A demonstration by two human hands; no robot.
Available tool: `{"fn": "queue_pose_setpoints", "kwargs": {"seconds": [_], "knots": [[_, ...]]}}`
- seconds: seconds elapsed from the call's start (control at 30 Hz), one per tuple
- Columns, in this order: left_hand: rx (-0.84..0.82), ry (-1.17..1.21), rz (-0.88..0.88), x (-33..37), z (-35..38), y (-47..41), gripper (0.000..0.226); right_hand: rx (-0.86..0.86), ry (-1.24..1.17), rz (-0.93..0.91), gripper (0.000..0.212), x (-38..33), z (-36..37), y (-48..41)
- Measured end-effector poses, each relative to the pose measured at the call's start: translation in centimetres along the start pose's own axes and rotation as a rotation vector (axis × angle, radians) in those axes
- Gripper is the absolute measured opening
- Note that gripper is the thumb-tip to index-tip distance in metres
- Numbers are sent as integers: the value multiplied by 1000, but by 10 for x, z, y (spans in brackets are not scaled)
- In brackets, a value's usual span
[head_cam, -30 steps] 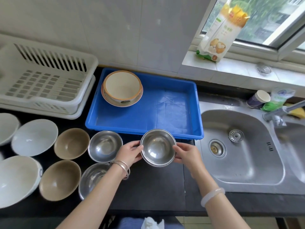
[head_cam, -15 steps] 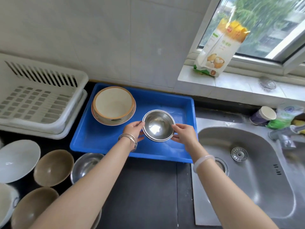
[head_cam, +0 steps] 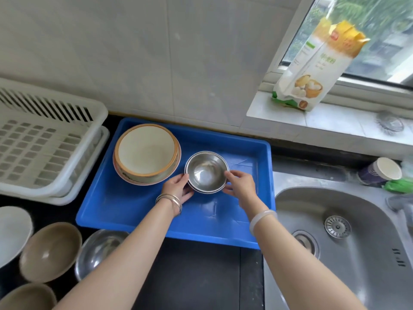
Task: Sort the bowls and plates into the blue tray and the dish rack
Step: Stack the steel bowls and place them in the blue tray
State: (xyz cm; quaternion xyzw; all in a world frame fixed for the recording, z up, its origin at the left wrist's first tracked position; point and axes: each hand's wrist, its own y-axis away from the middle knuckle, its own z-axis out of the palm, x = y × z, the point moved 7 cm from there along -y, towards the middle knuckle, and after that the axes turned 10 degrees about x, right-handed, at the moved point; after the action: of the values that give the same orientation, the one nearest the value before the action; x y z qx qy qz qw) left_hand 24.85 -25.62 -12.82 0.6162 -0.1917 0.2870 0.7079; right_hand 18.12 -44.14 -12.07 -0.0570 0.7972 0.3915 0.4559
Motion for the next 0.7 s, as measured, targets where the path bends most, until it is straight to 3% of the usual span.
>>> {"fn": "queue_pose_setpoints", "kwargs": {"seconds": [0.1, 0.7], "knots": [[-19, 87, -53, -9, 0, 1, 39, 11, -43, 12, 23, 1, 6, -3], [99, 260, 78, 7, 22, -11, 33, 12, -129, 32, 19, -19, 33, -26]]}}
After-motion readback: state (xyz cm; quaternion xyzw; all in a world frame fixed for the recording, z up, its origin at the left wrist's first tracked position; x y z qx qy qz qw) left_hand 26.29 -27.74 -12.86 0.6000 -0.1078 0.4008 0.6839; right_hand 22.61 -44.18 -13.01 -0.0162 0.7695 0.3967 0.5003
